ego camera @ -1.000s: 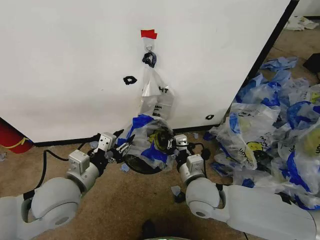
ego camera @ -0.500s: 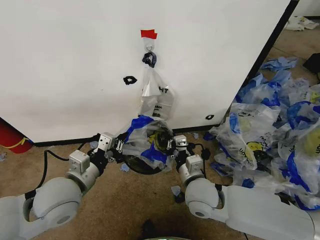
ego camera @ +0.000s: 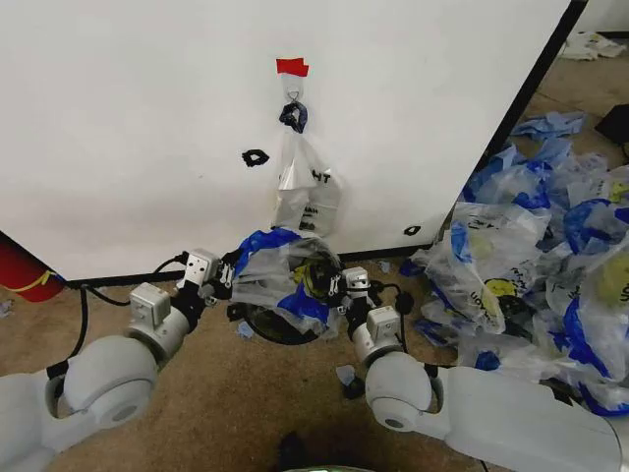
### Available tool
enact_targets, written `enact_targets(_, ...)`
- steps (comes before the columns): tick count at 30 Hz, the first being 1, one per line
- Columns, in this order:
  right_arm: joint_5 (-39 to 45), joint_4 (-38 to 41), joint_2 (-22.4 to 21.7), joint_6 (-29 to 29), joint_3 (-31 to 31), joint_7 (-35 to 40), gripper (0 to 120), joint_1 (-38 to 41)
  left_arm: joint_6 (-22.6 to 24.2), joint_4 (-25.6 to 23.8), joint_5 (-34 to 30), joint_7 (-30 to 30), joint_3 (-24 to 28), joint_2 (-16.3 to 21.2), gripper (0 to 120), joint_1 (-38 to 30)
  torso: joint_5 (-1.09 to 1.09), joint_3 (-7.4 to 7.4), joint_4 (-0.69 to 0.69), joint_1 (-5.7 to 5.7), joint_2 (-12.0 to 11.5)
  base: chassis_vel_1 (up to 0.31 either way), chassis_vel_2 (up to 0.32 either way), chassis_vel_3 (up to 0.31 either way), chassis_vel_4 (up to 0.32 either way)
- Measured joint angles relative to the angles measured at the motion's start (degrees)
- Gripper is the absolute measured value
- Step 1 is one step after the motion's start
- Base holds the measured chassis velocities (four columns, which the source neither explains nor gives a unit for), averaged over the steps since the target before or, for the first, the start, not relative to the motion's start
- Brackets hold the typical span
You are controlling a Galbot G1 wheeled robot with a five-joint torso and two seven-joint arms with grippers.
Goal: Pick up the garbage bag from the wall and place it over the trash bin.
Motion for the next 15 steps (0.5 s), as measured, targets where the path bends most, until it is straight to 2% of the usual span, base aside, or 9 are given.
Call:
enact_targets(6, -0.2, 2.0, -1.1, 0.7, -0.5, -0.6, 0, -0.4, -0.7, 4.8, 0.4, 0.0, 0.0, -0.7, 0, 0.3, 0.00, 0.00, 0.00, 0.00, 0.0, 0.000, 0.000, 0.000, 0.000)
enact_targets(15, -0.2, 4.5, -2.1, 0.9, -0.5, -1.0, 0, -0.5, -1.4, 8.9, 1.1, 0.6, 0.4, -1.4, 0, 1.3, 0.00, 0.00, 0.00, 0.00, 0.0, 0.000, 0.000, 0.000, 0.000)
